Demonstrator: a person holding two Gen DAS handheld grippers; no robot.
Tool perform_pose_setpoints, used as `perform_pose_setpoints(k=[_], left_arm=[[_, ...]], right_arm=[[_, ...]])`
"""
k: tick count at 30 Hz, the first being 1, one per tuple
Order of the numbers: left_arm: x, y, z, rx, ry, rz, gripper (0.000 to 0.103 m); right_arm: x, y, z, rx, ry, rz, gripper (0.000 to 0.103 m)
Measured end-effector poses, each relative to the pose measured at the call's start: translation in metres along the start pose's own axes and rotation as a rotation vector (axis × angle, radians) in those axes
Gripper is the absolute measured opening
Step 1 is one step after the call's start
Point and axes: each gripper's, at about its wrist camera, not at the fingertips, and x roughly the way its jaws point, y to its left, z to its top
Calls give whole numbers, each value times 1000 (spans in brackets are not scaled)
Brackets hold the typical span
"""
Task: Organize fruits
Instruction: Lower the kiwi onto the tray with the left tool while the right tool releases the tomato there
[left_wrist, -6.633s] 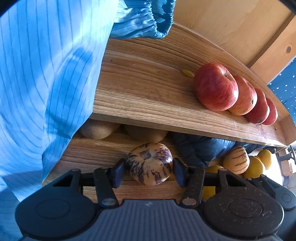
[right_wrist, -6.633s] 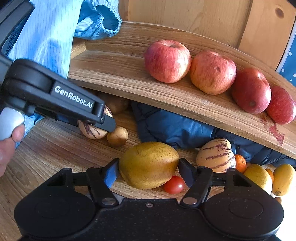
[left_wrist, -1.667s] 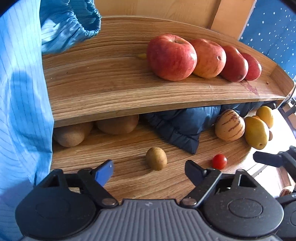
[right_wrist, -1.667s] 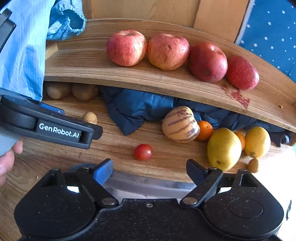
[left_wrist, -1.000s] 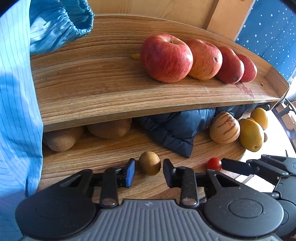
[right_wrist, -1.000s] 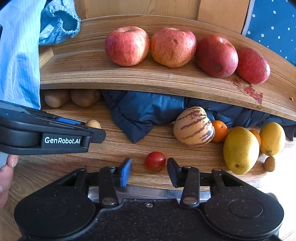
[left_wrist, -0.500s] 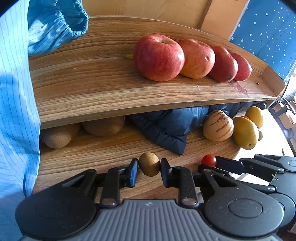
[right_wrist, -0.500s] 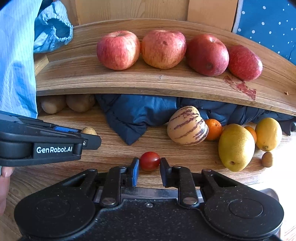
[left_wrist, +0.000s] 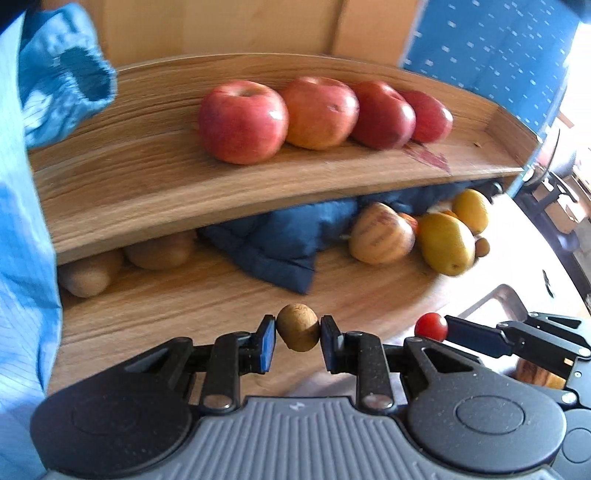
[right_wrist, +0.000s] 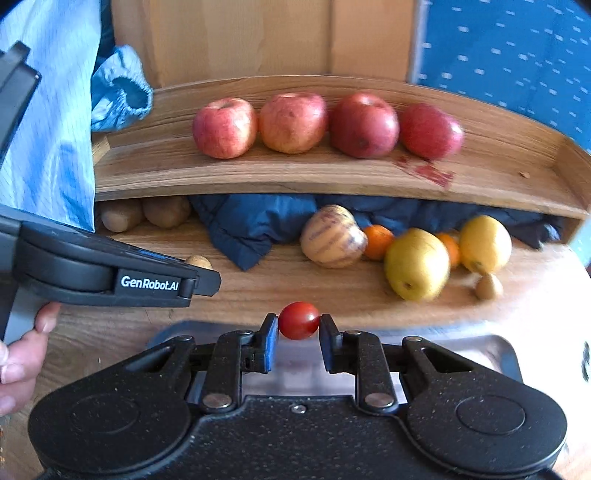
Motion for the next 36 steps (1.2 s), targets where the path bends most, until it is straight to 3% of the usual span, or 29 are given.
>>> perform_pose_setpoints(k=[16, 26, 36], left_arm=[[-2, -100, -39, 181, 89, -152, 28], [-1, -136, -58, 223, 174, -261, 28], [7, -148, -65, 233, 196, -247, 28]], right_arm=[[-74, -55, -77, 198, 41, -121, 26], [-90, -66, -105, 239, 94, -130, 26], [-89, -71, -110, 210, 109, -123, 29]])
